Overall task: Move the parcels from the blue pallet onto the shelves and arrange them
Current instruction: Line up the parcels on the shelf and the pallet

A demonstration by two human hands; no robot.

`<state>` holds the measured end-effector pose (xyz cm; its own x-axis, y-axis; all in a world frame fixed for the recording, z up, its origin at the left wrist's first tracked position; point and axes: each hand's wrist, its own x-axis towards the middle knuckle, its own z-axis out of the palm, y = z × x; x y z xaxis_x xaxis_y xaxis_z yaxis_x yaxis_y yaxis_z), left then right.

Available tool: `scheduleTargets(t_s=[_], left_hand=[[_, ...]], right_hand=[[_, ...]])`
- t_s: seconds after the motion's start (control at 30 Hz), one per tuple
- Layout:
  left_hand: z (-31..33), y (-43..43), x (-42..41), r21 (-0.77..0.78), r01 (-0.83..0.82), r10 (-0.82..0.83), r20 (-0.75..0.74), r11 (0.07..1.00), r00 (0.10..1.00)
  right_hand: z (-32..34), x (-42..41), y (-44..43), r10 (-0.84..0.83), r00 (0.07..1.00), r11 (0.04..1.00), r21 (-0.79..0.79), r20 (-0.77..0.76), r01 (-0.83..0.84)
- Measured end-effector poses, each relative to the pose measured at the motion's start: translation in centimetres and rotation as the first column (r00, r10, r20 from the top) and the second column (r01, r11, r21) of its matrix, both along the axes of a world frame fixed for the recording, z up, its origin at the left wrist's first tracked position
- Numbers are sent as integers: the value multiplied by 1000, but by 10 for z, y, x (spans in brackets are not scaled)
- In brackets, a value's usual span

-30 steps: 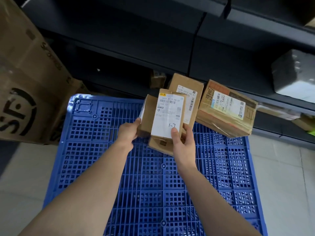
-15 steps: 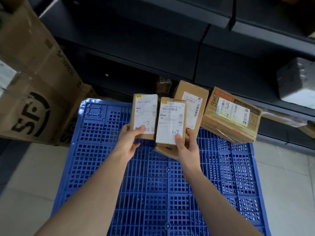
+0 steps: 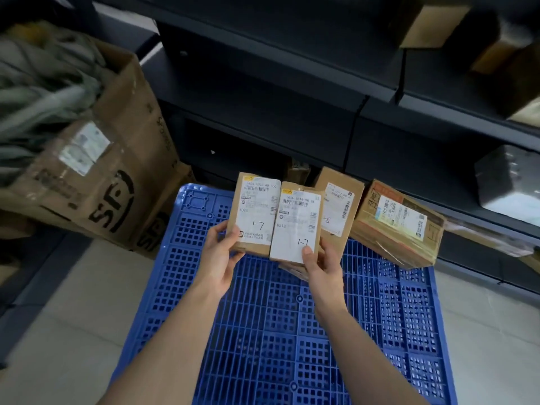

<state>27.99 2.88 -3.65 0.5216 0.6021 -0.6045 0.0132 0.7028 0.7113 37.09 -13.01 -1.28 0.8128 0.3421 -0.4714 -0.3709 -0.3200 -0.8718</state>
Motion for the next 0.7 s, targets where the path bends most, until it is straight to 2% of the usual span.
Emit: scheduleTargets(t_s=[0.17,0.33,0.53,0.7], left_hand=[[42,-3,-48,54,-111,110,22,992,994],[84,-22,-115,90,-309,310,10,947,951],[141,-59,-206,122,-548,548,38,828,836],[176,-81,-288,154,-721,714,107,676,692]], right_hand=[[31,-23,8,114,993,992,53,35,-115],[70,-60,18,291,954,951,85,75,-297],[118,-130,26,502,860,841,180,96,-510],[153,-201,39,660,742,698,267,121,-665]])
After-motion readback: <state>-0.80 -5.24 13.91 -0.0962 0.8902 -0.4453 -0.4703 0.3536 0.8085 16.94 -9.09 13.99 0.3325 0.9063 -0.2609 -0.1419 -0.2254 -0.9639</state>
